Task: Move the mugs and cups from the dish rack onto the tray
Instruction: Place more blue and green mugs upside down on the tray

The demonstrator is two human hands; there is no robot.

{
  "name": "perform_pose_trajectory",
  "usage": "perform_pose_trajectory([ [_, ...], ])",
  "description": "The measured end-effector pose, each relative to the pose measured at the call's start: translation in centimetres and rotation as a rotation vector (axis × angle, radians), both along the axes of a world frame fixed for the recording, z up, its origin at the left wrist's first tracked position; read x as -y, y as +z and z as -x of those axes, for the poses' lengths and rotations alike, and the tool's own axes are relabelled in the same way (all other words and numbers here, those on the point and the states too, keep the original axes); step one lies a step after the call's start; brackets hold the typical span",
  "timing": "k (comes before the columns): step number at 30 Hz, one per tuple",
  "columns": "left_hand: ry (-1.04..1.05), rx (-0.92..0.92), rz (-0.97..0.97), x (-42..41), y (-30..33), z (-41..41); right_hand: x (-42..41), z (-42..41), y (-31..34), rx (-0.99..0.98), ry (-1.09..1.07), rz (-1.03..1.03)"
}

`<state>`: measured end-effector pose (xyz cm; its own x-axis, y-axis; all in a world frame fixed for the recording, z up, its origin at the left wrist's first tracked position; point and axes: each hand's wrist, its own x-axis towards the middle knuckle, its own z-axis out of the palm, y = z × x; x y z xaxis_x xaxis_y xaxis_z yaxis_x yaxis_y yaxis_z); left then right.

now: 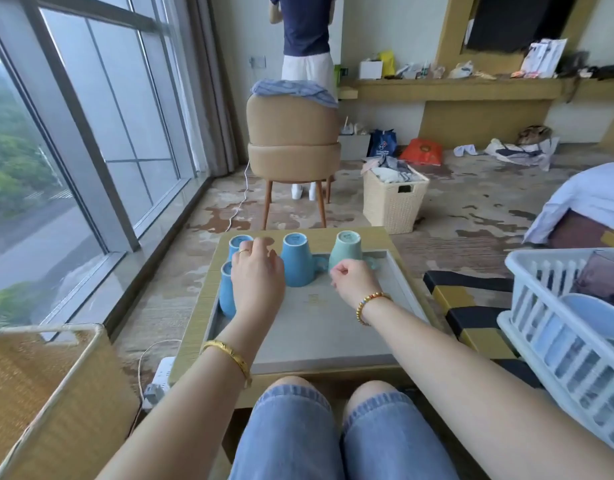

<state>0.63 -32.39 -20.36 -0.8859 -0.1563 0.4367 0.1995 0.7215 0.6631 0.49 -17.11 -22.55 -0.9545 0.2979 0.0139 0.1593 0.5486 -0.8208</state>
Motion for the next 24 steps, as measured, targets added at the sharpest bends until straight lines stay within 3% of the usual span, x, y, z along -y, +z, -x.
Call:
perform_pose_trajectory([
  [5, -0.245, -0.091, -0.005, -7.7, 4.0, -3.3, -6.5, -4.8, 4.3, -0.107, -0.108, -0.043],
  [11, -0.514, -0.029, -0.009, -17.8, 5.7, -8.3, -15.4, -11.4, 6.9, -0.147, -0.248, -0.121],
  [24, -0.934, 0.214, 0.129, -33.5, 0.8, -18.3, -29.1, -21.1, 4.2, 0.111, -0.564, -0.292],
])
